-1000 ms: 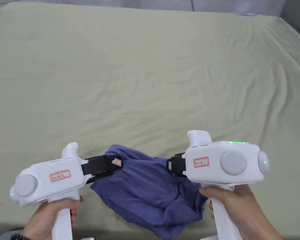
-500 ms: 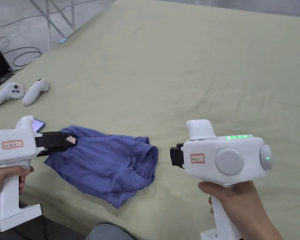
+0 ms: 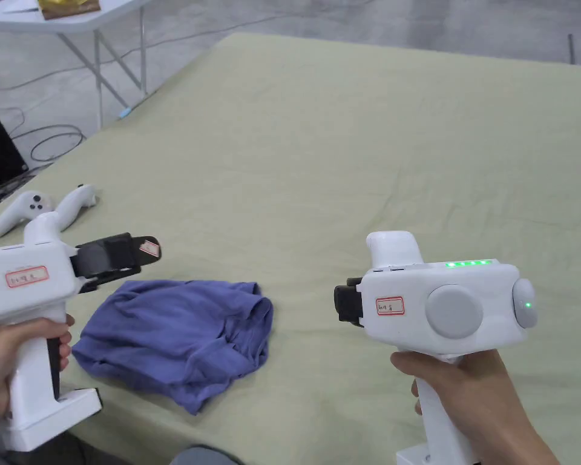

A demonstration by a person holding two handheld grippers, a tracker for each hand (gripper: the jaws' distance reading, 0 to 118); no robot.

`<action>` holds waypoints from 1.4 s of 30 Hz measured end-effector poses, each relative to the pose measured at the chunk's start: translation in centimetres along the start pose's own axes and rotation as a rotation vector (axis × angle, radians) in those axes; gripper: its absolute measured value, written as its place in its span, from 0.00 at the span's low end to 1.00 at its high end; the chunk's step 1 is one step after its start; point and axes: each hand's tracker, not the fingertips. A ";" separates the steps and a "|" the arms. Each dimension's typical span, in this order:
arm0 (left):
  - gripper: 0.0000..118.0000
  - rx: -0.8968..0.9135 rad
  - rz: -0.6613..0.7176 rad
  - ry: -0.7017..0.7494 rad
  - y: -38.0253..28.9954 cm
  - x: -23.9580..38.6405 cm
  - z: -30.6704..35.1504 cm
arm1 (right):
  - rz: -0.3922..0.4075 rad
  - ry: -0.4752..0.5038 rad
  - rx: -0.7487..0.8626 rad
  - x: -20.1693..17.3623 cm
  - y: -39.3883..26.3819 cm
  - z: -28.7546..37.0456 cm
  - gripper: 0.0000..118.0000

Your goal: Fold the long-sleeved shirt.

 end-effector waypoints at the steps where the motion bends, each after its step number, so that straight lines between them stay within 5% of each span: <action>1: 0.20 0.026 -0.058 -0.011 -0.5 2.9 -0.2 | 0.001 -0.019 0.023 0.4 0.1 1.2 0.02; 2: 0.00 0.031 -0.095 0.019 -1.0 5.3 -0.8 | 0.001 -0.038 0.042 0.8 0.1 2.2 0.02; 7: 0.00 0.056 -0.237 -0.098 -4.1 18.7 -3.3 | -0.018 -0.158 0.164 4.1 -0.3 9.4 0.02; 14: 0.00 0.193 -0.426 -0.055 -6.9 30.7 -6.2 | 0.008 -0.423 0.374 9.4 -1.5 19.6 0.02; 18: 0.00 0.331 -0.603 0.095 -8.8 35.5 -7.2 | 0.005 -0.582 0.509 11.5 -2.6 23.7 0.02; 30: 0.00 0.429 -0.558 0.077 -15.6 37.6 -6.6 | -0.006 -0.774 0.749 14.5 -10.0 26.3 0.02; 39: 0.00 0.430 -0.598 0.070 -19.3 36.6 -7.2 | 0.033 -0.859 0.768 15.4 -14.3 25.5 0.02; 42: 0.00 0.433 -0.650 0.090 -19.8 36.6 -7.4 | -0.019 -0.844 0.755 15.8 -15.0 25.5 0.02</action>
